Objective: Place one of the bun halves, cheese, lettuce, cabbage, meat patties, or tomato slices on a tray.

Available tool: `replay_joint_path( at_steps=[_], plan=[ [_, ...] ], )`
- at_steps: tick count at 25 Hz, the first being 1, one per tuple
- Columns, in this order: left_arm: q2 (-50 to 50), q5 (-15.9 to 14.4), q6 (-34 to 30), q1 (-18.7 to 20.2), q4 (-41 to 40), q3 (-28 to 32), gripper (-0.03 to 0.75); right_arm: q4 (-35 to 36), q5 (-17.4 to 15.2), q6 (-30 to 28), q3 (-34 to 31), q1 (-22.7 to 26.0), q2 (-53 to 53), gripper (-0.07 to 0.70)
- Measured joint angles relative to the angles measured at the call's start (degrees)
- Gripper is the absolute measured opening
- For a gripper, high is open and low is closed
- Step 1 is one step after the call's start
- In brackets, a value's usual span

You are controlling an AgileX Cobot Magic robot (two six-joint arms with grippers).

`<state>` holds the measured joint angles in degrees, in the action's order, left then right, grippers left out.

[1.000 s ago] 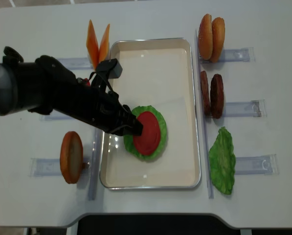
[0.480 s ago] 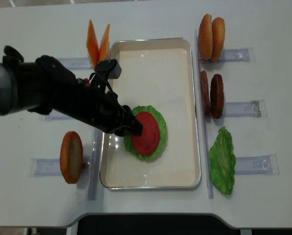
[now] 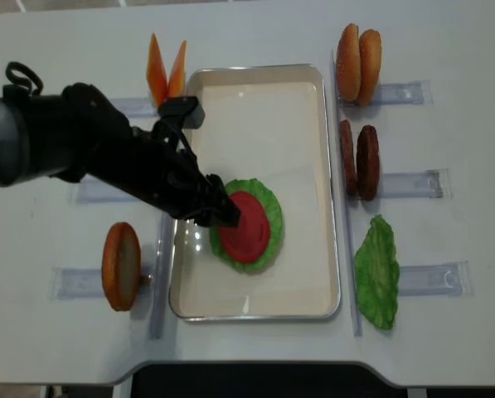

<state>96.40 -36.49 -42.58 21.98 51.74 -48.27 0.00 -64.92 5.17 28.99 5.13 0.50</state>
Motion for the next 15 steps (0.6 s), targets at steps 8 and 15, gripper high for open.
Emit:
replay_joint_path(
  at_steps=[8,15],
  plan=[
    [0.00,-5.26,14.36,0.00,-13.60,-7.66,0.414,0.00,0.00,0.00,0.00,0.00,0.00,0.539],
    [-1.34,-10.67,26.10,0.00,-27.21,-16.41,0.419,0.00,0.00,0.00,0.00,0.00,0.00,0.539]
  ],
)
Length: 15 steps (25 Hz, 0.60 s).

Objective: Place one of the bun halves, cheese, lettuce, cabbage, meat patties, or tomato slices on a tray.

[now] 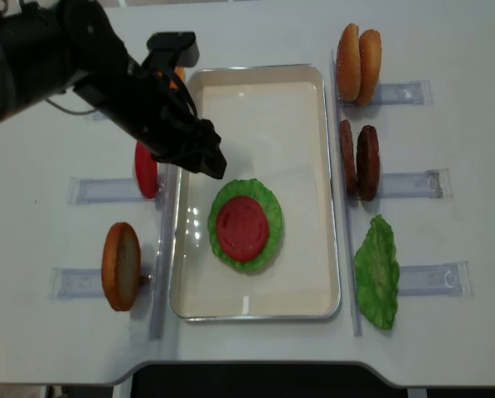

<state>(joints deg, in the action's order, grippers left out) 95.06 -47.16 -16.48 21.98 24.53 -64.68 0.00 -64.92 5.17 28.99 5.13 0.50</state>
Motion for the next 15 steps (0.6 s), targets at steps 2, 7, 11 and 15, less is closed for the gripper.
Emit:
replay_joint_path(
  at_steps=[2,7,11,15],
  plan=[
    [-0.75,-2.32,4.08,-0.55,-4.75,-2.38,0.420,0.00,0.00,0.00,0.00,0.00,0.00,0.539],
    [-2.85,-8.13,11.94,-3.69,-14.98,-5.36,0.420,0.00,0.00,0.00,0.00,0.00,0.00,0.539],
    [-5.22,-11.77,14.04,-7.44,-20.36,-5.48,0.420,0.00,0.00,0.00,0.00,0.00,0.00,0.539],
    [-7.42,-15.98,15.36,-11.49,-24.53,-5.48,0.420,0.00,0.00,0.00,0.00,0.00,0.00,0.539]
  ],
)
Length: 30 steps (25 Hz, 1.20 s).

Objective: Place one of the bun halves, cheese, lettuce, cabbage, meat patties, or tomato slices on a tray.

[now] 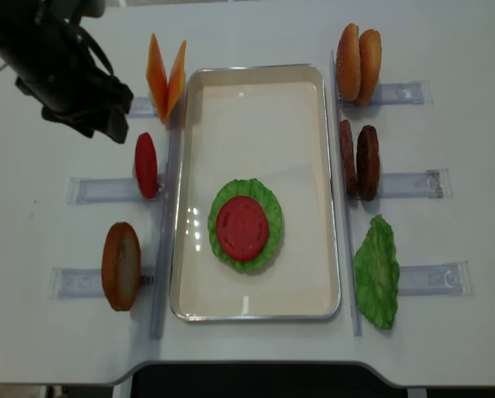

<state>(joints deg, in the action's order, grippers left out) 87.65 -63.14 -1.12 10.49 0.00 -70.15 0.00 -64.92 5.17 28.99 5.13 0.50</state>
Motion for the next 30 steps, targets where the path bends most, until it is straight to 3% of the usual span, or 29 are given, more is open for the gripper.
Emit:
replay_joint_path(
  at_steps=[8,17,22,30],
  plan=[
    [-2.28,-6.26,1.90,-7.43,-7.48,0.00,0.421,0.00,0.00,0.00,0.00,0.00,0.00,0.539],
    [-3.94,-6.64,4.21,-8.49,-10.10,0.31,0.421,0.00,0.00,0.00,0.00,0.00,0.00,0.539],
    [-10.84,-6.64,4.72,-8.49,-9.73,8.18,0.421,0.00,0.00,0.00,0.00,0.00,0.00,0.539],
    [-30.72,-6.82,4.89,-8.49,-6.43,24.15,0.421,0.00,0.00,0.00,0.00,0.00,0.00,0.539]
  ],
)
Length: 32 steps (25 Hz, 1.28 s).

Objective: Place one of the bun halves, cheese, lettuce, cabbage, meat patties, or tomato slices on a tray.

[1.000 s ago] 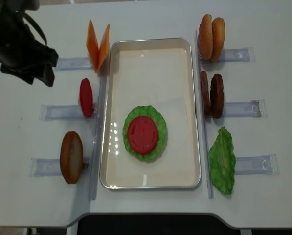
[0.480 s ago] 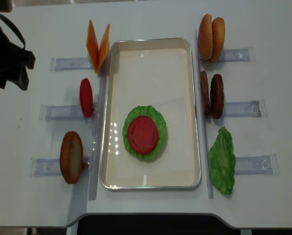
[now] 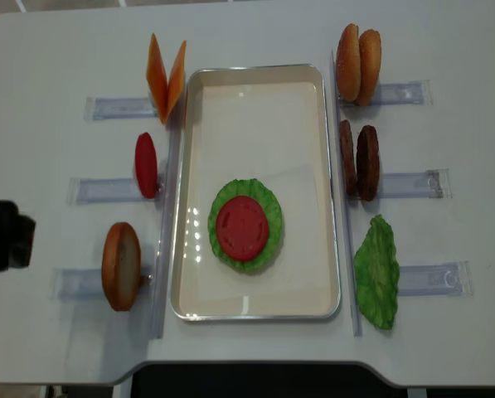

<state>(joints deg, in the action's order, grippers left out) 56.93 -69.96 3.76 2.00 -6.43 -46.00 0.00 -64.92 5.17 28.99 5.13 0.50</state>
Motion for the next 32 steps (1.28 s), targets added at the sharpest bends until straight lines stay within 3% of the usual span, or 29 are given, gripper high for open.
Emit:
replay_joint_path(
  at_steps=[5,14,17,32],
  plan=[
    [-13.93,-0.13,0.00,0.00,1.05,6.66,0.421,0.00,0.00,0.00,0.00,0.00,0.00,0.539],
    [-32.84,4.81,0.00,0.00,1.11,17.51,0.421,0.00,0.00,0.00,0.00,0.00,0.00,0.539],
    [-37.57,6.37,0.00,0.00,1.11,18.70,0.421,0.00,0.00,0.00,0.00,0.00,0.00,0.539],
    [-56.53,6.43,0.00,0.00,1.11,18.87,0.419,0.00,0.00,0.00,0.00,0.00,0.00,0.539]
  ],
)
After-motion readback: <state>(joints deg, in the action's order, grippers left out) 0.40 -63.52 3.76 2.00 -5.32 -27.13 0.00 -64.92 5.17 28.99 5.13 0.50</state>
